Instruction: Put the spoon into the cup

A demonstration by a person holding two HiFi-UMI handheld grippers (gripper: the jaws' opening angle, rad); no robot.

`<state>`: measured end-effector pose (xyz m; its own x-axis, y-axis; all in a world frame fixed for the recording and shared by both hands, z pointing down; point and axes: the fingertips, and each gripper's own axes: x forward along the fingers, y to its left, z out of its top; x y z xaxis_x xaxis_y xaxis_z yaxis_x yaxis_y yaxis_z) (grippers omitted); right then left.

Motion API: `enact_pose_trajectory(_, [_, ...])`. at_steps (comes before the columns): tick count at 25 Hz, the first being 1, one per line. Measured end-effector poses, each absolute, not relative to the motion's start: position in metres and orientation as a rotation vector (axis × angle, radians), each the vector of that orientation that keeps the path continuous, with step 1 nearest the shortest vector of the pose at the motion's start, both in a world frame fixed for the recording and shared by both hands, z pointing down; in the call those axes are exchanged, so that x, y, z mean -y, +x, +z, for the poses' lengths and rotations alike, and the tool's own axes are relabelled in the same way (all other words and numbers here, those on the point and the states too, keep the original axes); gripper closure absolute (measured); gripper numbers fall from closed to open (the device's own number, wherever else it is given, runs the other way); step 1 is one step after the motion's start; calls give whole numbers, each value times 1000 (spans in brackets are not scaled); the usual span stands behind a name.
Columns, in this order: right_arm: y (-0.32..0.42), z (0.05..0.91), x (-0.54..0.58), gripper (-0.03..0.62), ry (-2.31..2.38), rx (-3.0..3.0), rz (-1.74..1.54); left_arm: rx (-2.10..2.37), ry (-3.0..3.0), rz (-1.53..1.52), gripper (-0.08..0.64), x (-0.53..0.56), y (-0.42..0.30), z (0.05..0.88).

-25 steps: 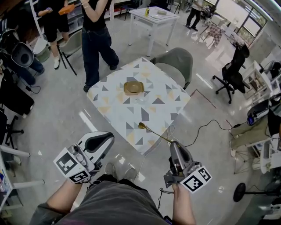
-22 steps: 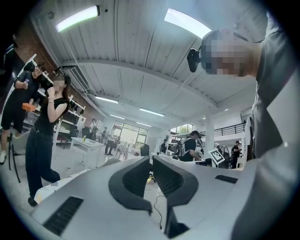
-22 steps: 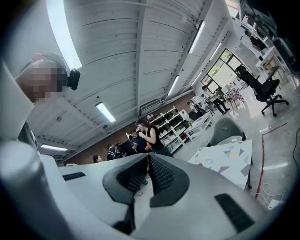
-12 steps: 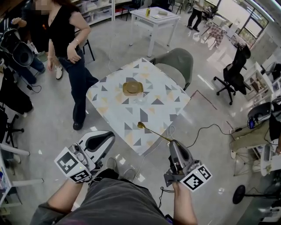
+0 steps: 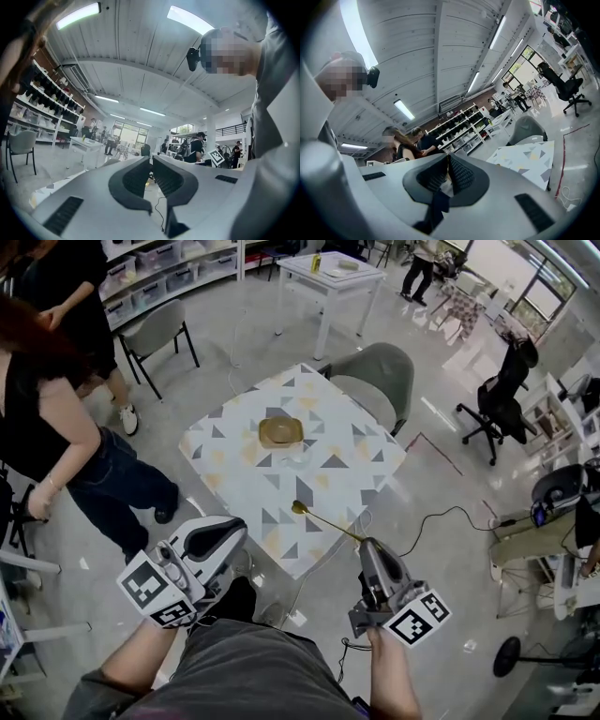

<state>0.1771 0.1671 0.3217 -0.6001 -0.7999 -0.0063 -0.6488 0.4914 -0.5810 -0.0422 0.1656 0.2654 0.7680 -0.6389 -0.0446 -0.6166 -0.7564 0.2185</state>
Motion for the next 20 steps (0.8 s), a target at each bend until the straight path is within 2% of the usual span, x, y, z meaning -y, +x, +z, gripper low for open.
enact_pose_trajectory(20, [158, 351, -44, 571, -1340, -2441, -831, 917, 2738, -145, 522, -29, -60, 297])
